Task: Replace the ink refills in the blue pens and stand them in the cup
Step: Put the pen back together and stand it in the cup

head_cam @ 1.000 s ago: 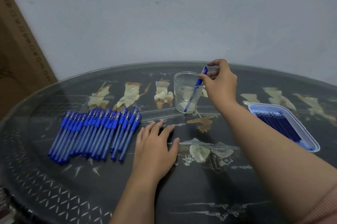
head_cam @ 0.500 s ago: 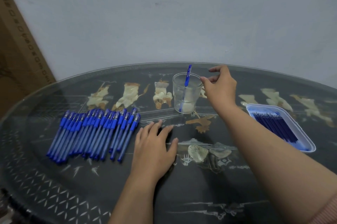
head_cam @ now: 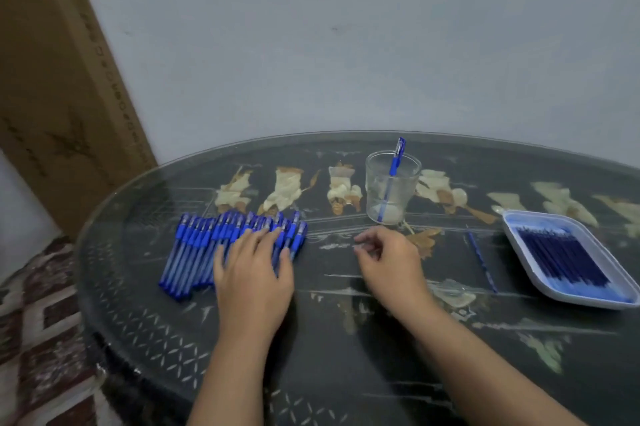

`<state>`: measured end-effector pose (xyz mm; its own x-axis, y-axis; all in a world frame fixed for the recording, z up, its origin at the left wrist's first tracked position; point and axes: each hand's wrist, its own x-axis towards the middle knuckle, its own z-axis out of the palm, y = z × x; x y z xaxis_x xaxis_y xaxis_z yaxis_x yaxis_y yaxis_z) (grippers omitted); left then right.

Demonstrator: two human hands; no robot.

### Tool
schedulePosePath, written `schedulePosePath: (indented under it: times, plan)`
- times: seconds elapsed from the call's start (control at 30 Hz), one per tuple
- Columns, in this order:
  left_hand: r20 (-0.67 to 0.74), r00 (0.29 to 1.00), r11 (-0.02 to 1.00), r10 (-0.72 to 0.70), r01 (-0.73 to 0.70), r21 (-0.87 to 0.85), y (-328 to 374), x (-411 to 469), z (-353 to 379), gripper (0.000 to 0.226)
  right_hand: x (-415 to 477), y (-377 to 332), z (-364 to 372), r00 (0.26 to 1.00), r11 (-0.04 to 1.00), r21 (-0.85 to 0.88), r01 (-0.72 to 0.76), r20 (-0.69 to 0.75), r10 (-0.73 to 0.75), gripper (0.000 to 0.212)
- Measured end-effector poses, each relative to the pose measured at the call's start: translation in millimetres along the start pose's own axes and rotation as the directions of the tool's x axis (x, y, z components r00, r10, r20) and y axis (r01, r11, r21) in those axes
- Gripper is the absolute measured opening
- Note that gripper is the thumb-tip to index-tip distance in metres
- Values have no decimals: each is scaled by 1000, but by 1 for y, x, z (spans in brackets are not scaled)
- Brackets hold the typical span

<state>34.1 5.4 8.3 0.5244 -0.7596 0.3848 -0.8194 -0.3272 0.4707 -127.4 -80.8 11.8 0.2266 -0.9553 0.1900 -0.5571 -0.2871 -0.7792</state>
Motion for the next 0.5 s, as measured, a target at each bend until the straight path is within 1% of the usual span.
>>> schedulePosePath:
  times: [0.1, 0.23, 0.4, 0.5]
  plan:
    - [49, 995, 994, -90, 87, 59, -26, 3, -13, 44, 0, -13, 25, 997, 996, -79, 29, 77, -23, 9]
    - [150, 983, 989, -106, 89, 117, -37, 0, -16, 47, 5, -37, 54, 994, 994, -109, 0, 108, 12, 20]
    - [224, 973, 990, -60, 29, 138, -38, -2, -13, 49, 9, -52, 79, 996, 966, -254, -43, 69, 62, 33]
    - [229, 972, 990, -57, 25, 141, -39, -2, -12, 49, 6, -56, 84, 996, 949, -310, -63, 34, 77, 30]
